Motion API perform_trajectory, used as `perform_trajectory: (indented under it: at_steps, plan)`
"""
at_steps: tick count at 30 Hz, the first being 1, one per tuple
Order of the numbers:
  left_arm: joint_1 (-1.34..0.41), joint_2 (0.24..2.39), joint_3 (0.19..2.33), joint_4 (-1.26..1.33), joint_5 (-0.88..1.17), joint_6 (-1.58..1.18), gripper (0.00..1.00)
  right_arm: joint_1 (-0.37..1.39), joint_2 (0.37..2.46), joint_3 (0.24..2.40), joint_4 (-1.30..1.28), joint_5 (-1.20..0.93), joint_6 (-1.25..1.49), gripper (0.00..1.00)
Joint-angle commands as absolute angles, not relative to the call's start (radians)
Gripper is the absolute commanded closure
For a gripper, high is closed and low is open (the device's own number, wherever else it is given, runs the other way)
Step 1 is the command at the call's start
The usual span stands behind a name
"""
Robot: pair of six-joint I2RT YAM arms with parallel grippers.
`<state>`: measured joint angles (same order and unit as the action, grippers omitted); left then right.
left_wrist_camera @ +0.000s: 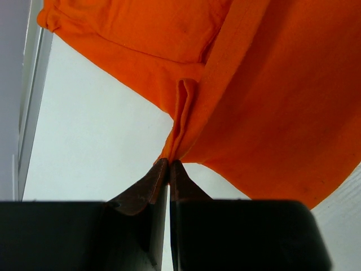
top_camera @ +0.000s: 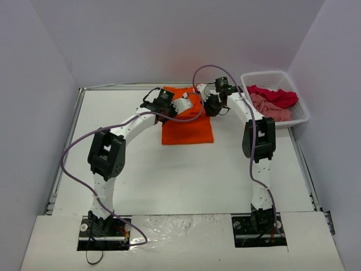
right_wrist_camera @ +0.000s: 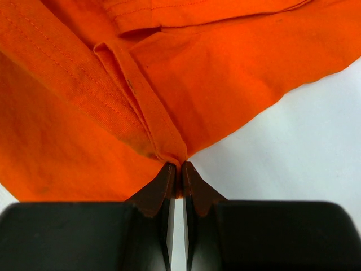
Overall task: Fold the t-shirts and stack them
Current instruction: Fold the folded rectangular tshirt in 1/3 of the way
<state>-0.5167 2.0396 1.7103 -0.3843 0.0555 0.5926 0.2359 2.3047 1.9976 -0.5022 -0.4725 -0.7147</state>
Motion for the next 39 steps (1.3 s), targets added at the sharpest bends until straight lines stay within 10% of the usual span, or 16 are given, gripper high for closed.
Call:
perform_trajectory:
  at_steps: [1,17,28,39]
  plan:
    - [-0.509,2.040,1.761,-0.416,0.058,0.609,0.98,0.232,2.316,2.054,-0.512,-0.486,-0.721,1.00]
    - [-0.502,2.128,1.805,-0.402,0.041,0.607,0.97,0.232,2.393,2.118,-0.505,-0.472,-0.715,0.99]
    - [-0.495,2.174,1.855,-0.403,0.018,0.597,0.84,0.232,2.419,2.135,-0.476,-0.451,-0.692,0.60]
    - [-0.495,2.183,1.897,-0.379,-0.026,0.586,0.67,0.224,2.402,2.149,-0.397,-0.399,-0.626,0.55]
